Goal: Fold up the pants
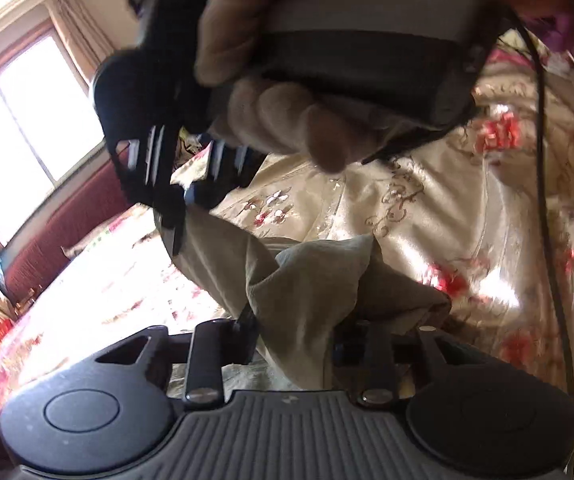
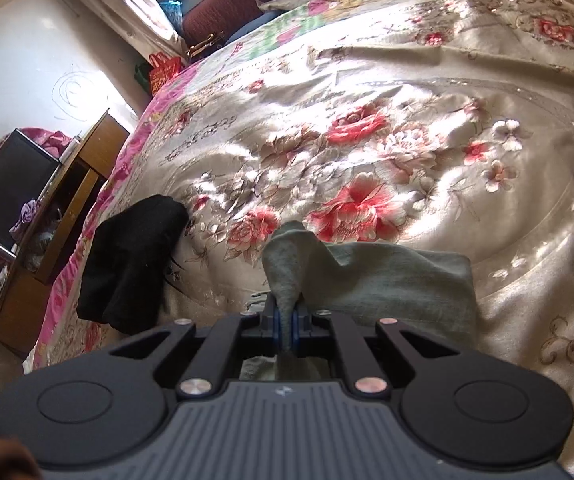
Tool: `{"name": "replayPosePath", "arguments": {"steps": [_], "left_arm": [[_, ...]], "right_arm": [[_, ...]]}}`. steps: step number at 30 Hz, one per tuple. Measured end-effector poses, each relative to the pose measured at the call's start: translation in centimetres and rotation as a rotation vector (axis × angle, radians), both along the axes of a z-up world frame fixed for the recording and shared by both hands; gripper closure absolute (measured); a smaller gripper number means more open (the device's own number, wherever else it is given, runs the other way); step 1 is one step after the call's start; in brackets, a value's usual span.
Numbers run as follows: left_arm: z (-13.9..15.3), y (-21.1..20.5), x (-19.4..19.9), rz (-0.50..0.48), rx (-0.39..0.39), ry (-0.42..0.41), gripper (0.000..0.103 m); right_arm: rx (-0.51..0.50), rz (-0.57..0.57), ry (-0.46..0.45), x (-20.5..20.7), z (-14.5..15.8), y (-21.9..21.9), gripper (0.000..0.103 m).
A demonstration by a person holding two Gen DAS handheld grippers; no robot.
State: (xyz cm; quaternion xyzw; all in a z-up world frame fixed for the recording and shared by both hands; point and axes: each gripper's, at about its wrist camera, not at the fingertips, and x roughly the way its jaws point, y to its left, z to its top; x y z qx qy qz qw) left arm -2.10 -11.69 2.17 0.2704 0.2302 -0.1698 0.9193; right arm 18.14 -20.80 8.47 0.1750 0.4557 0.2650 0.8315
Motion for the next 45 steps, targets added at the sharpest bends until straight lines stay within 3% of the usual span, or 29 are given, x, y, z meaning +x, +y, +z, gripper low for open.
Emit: {"name": "replayPosePath", "arguments": {"steps": [2,4,7,11,14,18,22,25,28,32,37,40,42,45], "left_arm": [[1.3,0.7,0.7,0.011,-0.096,0.012,0.070],[2.7,2.0,1.0,0.016,-0.206,0.007,0.070],[3.8,5.1,1.7,0.041,-0.382,0.072,0.070],[1.8,9.9,2.6,0.157,-0.510,0.196,0.071],[-0.3,12.3,2.3,0.240,-0.551,0.274,0.071],[-1.7,13.9,1.3,0.274,-0.526,0.269,0.070],[-1.2,14.3,0.7,0.260,-0.546,0.256,0.069],[-1.0,14.0,0.0,0.253,-0.511,0.231,0.059],[-0.6,14.1,-0.9,0.277,-0.439,0.205,0.045],[-0.5,15.4,-1.3,0.293,-0.407,0.212,0.038],[-0.3,15.7,-1.2,0.304,-0.348,0.218,0.035],[-0.6,15.5,-0.6,0.315,-0.322,0.242,0.032],[-1.1,15.4,-0.3,0.323,-0.304,0.291,0.032],[-1.1,15.7,-1.5,0.300,-0.269,0.317,0.031]], "right_arm": [[0.004,-0.044,-0.029,-0.2,1.4,-1.6,0.097],[-0.014,-0.074,-0.066,-0.3,2.8,-2.3,0.097],[-0.061,-0.065,-0.095,-0.1,3.5,-0.7,0.097],[-0.145,0.041,-0.036,1.0,0.5,5.3,0.096],[-0.240,0.113,0.037,1.8,-3.7,10.3,0.096],[-0.313,0.137,0.105,2.0,-7.4,14.1,0.088],[-0.303,0.167,0.099,1.7,-6.6,14.5,0.076],[-0.272,0.191,0.105,1.5,-5.3,13.8,0.071],[-0.245,0.199,0.072,0.4,-3.9,12.4,0.070],[-0.276,0.223,-0.014,-3.0,-2.9,9.6,0.070],[-0.350,0.320,-0.106,-8.3,-4.0,8.6,0.069],[-0.370,0.377,-0.141,-10.2,-5.7,9.1,0.064],[-0.383,0.378,-0.155,-10.6,-6.3,9.0,0.063],[-0.326,0.335,-0.136,-10.4,-6.3,7.3,0.063]]}}
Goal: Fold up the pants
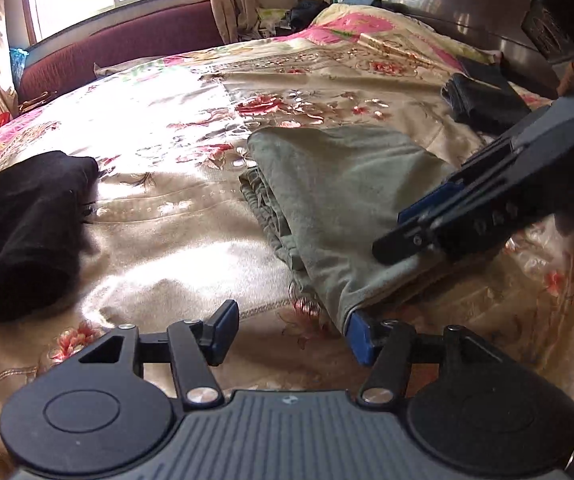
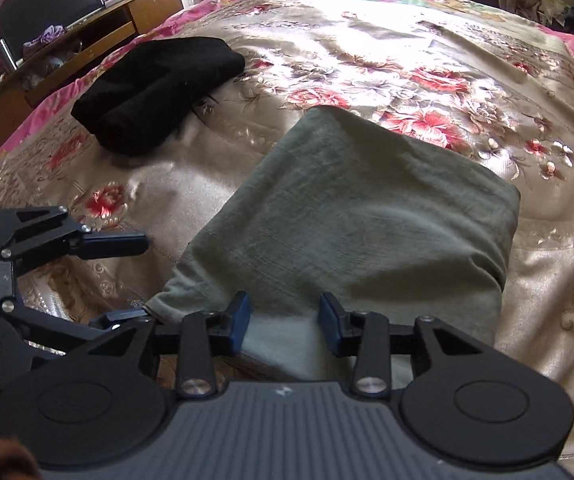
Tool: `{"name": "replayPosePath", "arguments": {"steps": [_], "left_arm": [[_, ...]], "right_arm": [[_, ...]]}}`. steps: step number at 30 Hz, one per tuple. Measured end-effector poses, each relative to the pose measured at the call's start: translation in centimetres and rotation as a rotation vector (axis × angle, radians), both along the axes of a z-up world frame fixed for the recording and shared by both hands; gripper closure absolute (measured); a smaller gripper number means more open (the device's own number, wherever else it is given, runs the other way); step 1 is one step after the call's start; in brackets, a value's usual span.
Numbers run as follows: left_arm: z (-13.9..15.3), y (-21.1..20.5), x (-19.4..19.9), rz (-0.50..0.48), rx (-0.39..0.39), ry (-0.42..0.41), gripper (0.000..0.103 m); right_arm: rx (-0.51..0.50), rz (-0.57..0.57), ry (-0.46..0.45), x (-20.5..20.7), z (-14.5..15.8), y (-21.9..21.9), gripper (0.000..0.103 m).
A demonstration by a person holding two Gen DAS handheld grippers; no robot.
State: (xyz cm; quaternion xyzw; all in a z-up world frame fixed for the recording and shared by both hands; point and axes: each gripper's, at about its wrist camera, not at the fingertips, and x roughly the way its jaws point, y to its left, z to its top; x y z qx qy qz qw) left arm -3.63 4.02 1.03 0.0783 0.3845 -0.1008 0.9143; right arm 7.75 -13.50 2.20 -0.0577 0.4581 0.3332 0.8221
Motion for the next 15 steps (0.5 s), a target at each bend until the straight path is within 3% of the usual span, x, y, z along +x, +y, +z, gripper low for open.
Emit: {"name": "replayPosePath", "arguments": {"steps": [4,10,15], "left_arm": [[0.8,0.6,-1.2,0.022,0.091,-0.004,0.031],[3.6,0.0,1.4,0.027,0.014,-0.085,0.031],[2.5,-2.7,7.3,-0.051,0.013,-0.068,0.031]], "right_arm": [[0.061,-0.109,-0.005,0.6,0.2,-3.5,0.063],[0.140,-0.274,0.017,2.1,-1.1,-7.7,0.063],[0.192,-0.348,0.005,2.7,-1.2,-9.9,0.063]]}}
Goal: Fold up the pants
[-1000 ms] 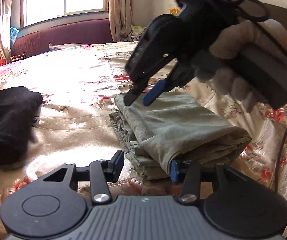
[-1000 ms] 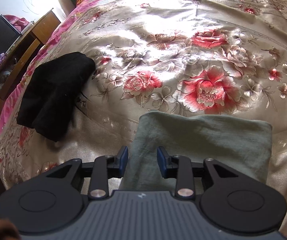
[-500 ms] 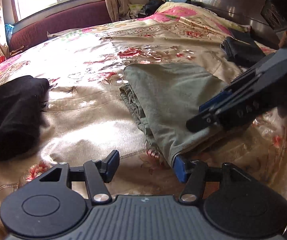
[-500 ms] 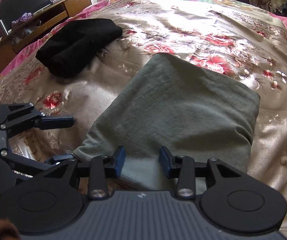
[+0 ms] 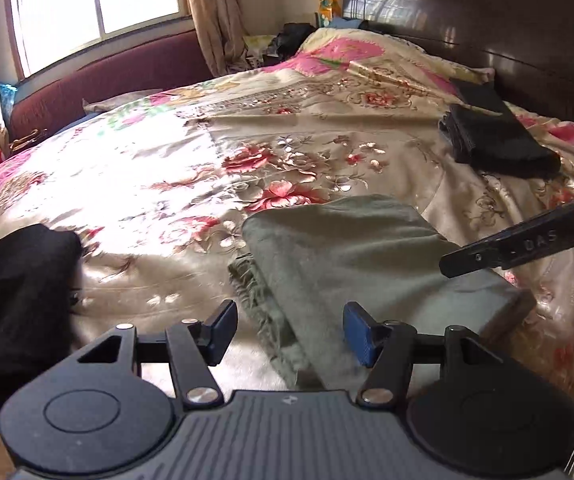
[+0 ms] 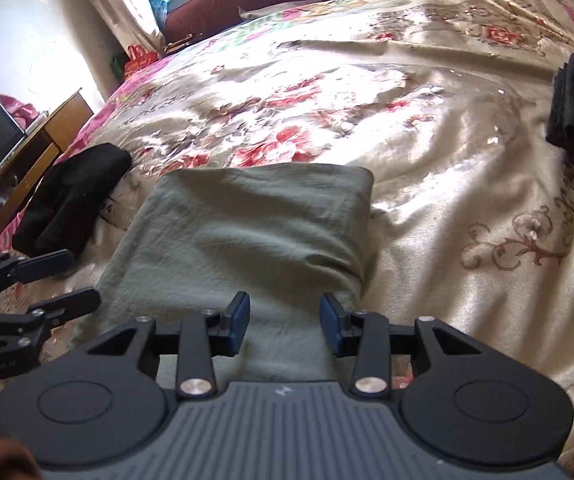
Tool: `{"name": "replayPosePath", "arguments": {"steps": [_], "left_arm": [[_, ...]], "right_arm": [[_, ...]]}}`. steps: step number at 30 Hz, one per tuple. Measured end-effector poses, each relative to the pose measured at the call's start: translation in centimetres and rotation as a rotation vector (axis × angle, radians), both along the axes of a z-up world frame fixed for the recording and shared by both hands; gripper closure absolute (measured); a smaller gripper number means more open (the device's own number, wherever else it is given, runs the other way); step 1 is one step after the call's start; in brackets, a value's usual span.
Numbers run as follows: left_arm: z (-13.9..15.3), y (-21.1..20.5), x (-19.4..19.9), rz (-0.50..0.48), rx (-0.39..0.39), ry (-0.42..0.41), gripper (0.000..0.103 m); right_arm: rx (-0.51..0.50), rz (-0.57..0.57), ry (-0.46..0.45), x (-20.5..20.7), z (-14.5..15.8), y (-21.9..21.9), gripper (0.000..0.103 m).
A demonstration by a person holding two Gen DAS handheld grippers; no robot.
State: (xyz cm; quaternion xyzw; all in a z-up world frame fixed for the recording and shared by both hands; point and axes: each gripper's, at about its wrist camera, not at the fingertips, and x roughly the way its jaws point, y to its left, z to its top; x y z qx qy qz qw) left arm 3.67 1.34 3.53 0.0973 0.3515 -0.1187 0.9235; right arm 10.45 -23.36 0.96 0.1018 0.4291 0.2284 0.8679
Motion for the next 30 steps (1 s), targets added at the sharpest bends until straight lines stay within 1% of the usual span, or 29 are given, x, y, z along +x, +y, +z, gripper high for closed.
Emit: {"name": "replayPosePath", "arguments": {"steps": [1,2,4,5,6,7,8,9,12,13,15,17,18,19,21,22,23,24,26,27,28,29,30], "left_arm": [[-0.6,-0.4,1.3,-0.013,0.018,0.011,0.031],[-1.2,-0.8,2.2,-0.019,0.051,0.013,0.031],[-2.9,-1.1,4.1,-0.006,0.160,0.012,0.030],[-3.4,-0.9,4.8,-0.003,0.176,0.021,0.028],[-3.8,-0.4,5.6,0.004,0.169,0.038,0.028],[-3.9,0.1,6.3,0.014,0.151,0.052,0.023],[-3.9,0.5,6.7,0.027,0.133,0.062,0.020],[-3.7,0.7,6.8,0.033,0.121,0.065,0.020],[-2.8,0.6,5.8,0.025,0.130,0.040,0.020],[-2.4,0.5,5.2,0.016,0.133,0.031,0.020],[-1.6,0.3,4.0,-0.001,0.128,0.015,0.020],[-0.6,-0.4,2.5,-0.022,0.141,-0.028,0.021],[0.2,-1.1,1.7,-0.058,0.136,-0.058,0.021],[0.8,-2.0,1.1,-0.091,0.118,-0.074,0.020],[1.3,-3.8,0.4,-0.163,0.050,-0.072,0.020],[1.3,-5.3,-0.1,-0.237,0.014,-0.067,0.020],[1.0,-6.8,-0.6,-0.303,0.015,-0.077,0.020],[0.6,-8.1,-1.0,-0.356,0.040,-0.090,0.020],[-1.3,-11.5,-1.4,-0.467,0.156,-0.132,0.020],[-2.2,-12.7,-1.4,-0.505,0.195,-0.139,0.021],[-2.9,-13.6,-1.2,-0.537,0.215,-0.135,0.028],[-3.6,-14.5,-1.0,-0.572,0.224,-0.113,0.043],[-4.1,-15.1,-0.7,-0.596,0.228,-0.077,0.051]], "right_arm": [[-0.002,0.006,-0.008,-0.1,0.1,-0.1,0.063],[-0.005,0.020,-0.010,-0.3,0.1,-0.1,0.062],[-0.022,0.088,-0.003,-1.1,-0.3,0.4,0.056],[-0.033,0.128,0.005,-1.7,-0.7,0.9,0.055],[-0.045,0.161,0.009,-2.2,-1.0,1.4,0.054],[-0.074,0.207,-0.003,-2.8,-1.2,2.0,0.054],[-0.102,0.221,-0.035,-3.3,-1.1,2.4,0.055],[-0.098,0.215,-0.047,-3.3,-0.9,2.2,0.055],[0.048,0.103,-0.011,-1.1,0.1,-0.2,0.055],[0.079,0.064,-0.003,0.0,0.2,-1.1,0.055],[0.086,-0.009,-0.006,1.9,0.2,-2.4,0.055],[0.088,-0.034,-0.009,4.4,-0.2,-3.1,0.053],[0.092,-0.035,0.012,5.5,-0.6,-3.2,0.053],[0.109,-0.041,0.057,7.1,-1.6,-3.3,0.053],[0.159,-0.039,0.140,9.5,-3.3,-3.3,0.053],[0.181,-0.035,0.165,10.3,-3.9,-3.2,0.053],[0.196,-0.020,0.181,10.9,-4.3,-2.9,0.055],[0.209,-0.006,0.188,11.2,-4.5,-2.7,0.060],[0.207,0.012,0.207,11.7,-4.6,-2.2,0.077],[0.195,0.015,0.214,11.9,-4.5,-2.1,0.081],[0.191,0.016,0.230,12.3,-4.5,-2.1,0.087],[0.200,0.018,0.241,12.5,-4.4,-2.2,0.090],[0.215,0.020,0.254,12.6,-4.3,-2.3,0.091]]}}
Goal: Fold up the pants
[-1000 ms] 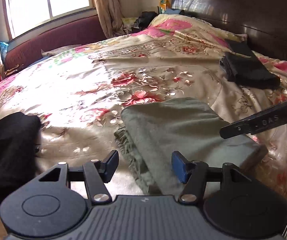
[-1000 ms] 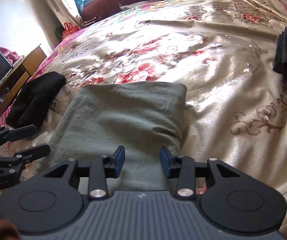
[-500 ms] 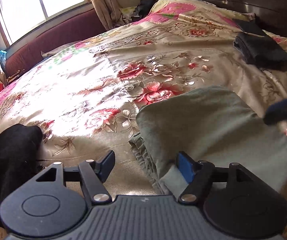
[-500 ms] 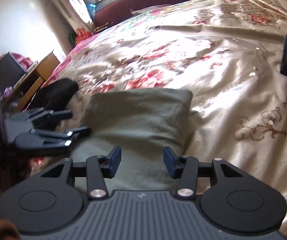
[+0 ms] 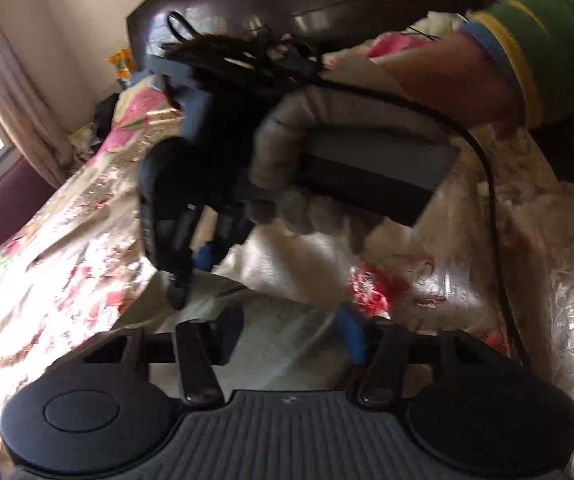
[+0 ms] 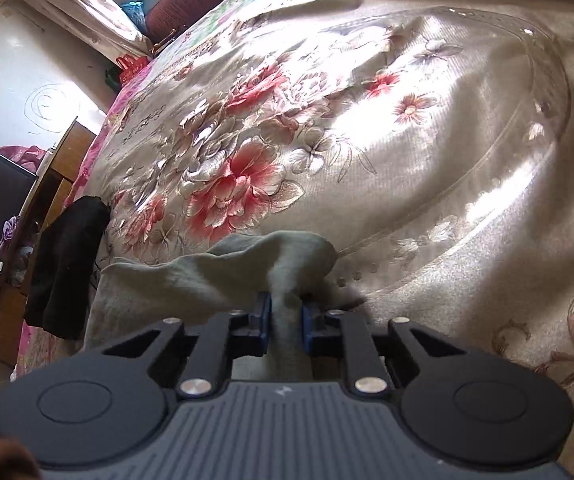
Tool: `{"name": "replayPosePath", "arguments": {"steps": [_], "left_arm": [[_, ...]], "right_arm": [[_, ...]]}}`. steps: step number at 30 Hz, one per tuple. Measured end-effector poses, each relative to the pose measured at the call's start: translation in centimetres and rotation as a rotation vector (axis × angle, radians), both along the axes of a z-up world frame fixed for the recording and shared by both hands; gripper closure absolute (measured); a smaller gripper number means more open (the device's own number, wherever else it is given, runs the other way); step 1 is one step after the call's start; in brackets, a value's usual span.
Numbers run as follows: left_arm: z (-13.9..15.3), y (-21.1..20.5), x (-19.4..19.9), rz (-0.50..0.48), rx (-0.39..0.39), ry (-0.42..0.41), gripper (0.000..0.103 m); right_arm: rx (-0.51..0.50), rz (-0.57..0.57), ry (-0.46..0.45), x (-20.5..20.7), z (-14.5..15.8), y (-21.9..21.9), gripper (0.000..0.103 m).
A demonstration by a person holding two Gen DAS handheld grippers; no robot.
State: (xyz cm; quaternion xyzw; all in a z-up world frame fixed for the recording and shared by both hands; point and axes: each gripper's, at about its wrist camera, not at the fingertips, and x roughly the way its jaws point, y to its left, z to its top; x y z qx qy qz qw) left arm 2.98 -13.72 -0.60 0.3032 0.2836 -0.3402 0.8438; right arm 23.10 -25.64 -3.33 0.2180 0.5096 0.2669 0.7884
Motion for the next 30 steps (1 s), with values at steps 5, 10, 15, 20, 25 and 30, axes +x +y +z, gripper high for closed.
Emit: {"name": "replayPosePath", "arguments": {"steps": [5,10,15,20,25,30], "left_arm": [[-1.5,-1.0,0.5,-0.017,0.022,0.103,0.085],[-0.7,-0.6,0.6,0.017,-0.010,0.120,0.077],[2.6,4.2,1.0,0.183,-0.131,0.119,0.051],[3.8,9.9,1.3,0.438,-0.154,0.074,0.045],[3.0,12.6,0.4,0.634,-0.163,0.078,0.044],[1.8,13.1,-0.7,0.702,-0.188,0.121,0.040]], "right_arm": [[0.004,-0.001,0.038,2.2,-0.1,0.3,0.095],[-0.011,-0.015,0.012,3.7,-0.5,1.2,0.093],[-0.007,-0.022,-0.059,0.7,1.4,-0.6,0.077],[-0.028,-0.055,-0.108,-4.5,2.5,-1.8,0.072],[-0.082,-0.062,-0.134,-10.2,2.4,-0.7,0.072],[-0.144,-0.015,-0.166,-14.2,2.3,1.6,0.063]]}}
